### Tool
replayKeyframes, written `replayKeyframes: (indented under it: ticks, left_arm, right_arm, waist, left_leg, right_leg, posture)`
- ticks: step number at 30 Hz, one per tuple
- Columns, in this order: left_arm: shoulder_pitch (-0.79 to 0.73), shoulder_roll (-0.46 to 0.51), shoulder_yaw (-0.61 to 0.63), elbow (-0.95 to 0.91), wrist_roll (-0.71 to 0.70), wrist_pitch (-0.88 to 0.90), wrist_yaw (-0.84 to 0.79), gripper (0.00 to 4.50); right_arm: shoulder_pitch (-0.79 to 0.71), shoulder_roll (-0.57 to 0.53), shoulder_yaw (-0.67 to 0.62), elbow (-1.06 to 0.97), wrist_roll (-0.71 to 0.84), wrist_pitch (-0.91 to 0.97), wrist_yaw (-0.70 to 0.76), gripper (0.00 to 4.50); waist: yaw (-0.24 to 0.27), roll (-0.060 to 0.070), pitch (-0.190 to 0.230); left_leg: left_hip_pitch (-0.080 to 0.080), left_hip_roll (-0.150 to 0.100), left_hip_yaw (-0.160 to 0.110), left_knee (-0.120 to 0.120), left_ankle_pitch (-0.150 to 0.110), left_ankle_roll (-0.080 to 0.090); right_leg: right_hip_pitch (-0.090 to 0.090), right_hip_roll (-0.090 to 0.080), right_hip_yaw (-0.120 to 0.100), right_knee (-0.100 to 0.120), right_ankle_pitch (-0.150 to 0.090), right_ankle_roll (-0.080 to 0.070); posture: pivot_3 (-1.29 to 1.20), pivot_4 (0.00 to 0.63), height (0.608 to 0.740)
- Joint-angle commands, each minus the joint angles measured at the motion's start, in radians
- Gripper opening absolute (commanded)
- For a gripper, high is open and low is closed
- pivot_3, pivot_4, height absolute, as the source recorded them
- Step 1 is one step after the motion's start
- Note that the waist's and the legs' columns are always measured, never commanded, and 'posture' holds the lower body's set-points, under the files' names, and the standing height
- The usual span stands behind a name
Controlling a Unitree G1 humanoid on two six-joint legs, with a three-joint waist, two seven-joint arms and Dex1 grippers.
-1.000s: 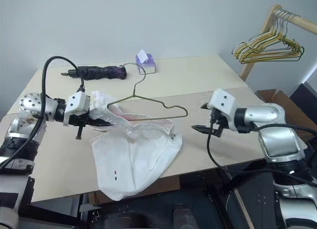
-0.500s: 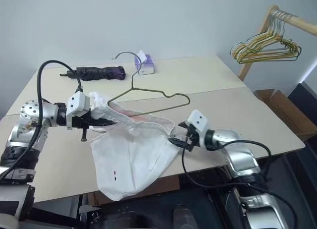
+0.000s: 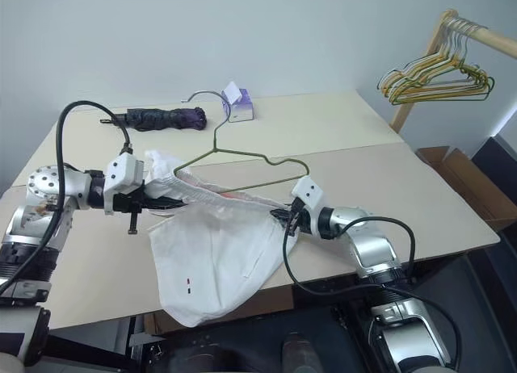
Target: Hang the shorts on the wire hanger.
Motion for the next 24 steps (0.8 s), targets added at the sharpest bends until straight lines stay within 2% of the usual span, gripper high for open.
replayKeyframes:
  ticks: [1, 9, 15, 19, 24]
  left_arm:
    - [0.007, 0.046, 0.033, -0.019, -0.014, -0.01, -0.029, 0.0]
    - [0.037, 0.117, 0.012, 0.073, 0.048, -0.138, -0.085, 0.0]
    - [0.014, 0.107, 0.001, 0.174, 0.111, -0.222, -0.036, 0.0]
    - [-0.004, 0.096, 0.008, 0.205, 0.107, -0.214, -0.015, 0.0]
    - [0.025, 0.135, -0.037, 0.232, 0.183, -0.339, -0.034, 0.0]
  right_arm:
    - [-0.009, -0.036, -0.037, -0.01, 0.008, -0.01, 0.01, 0.08]
    - [-0.027, -0.144, -0.061, -0.014, 0.043, 0.008, 0.09, 0.08]
    - [-0.045, -0.17, -0.065, -0.007, 0.052, 0.012, 0.105, 0.08]
    - [-0.045, -0.184, -0.062, -0.007, 0.057, 0.01, 0.115, 0.08]
    - [-0.053, -0.204, -0.068, -0.015, 0.076, 0.02, 0.127, 0.08]
  waist:
    - [0.0, 0.0, 0.0]
    - [0.0, 0.0, 0.0]
    - [0.0, 0.0, 0.0]
    - [0.0, 0.0, 0.0]
    - [-0.001, 0.0, 0.0]
  left_leg:
    - [0.0, 0.0, 0.0, 0.0, 0.0, 0.0]
    - [0.001, 0.0, 0.0, 0.0, 0.0, 0.0]
    - [0.002, 0.0, 0.001, 0.0, 0.0, 0.0]
    - [0.002, 0.0, 0.001, 0.0, 0.0, 0.0]
    - [0.002, 0.0, 0.001, 0.0, 0.0, 0.0]
  right_leg:
    - [0.0, 0.0, 0.0, 0.0, 0.0, 0.0]
    - [0.001, 0.0, 0.0, 0.0, 0.0, 0.0]
    - [0.002, 0.0, 0.0, -0.001, 0.0, 0.0]
    - [0.002, -0.001, 0.0, -0.001, 0.0, 0.0]
    - [0.002, 0.0, 0.0, -0.001, 0.0, 0.0]
  posture:
    - [-0.1, 0.0, 0.74]
    - [-0.11, 0.0, 0.74]
    - [-0.13, 0.0, 0.74]
    - [-0.13, 0.0, 0.74]
    - [-0.13, 0.0, 0.74]
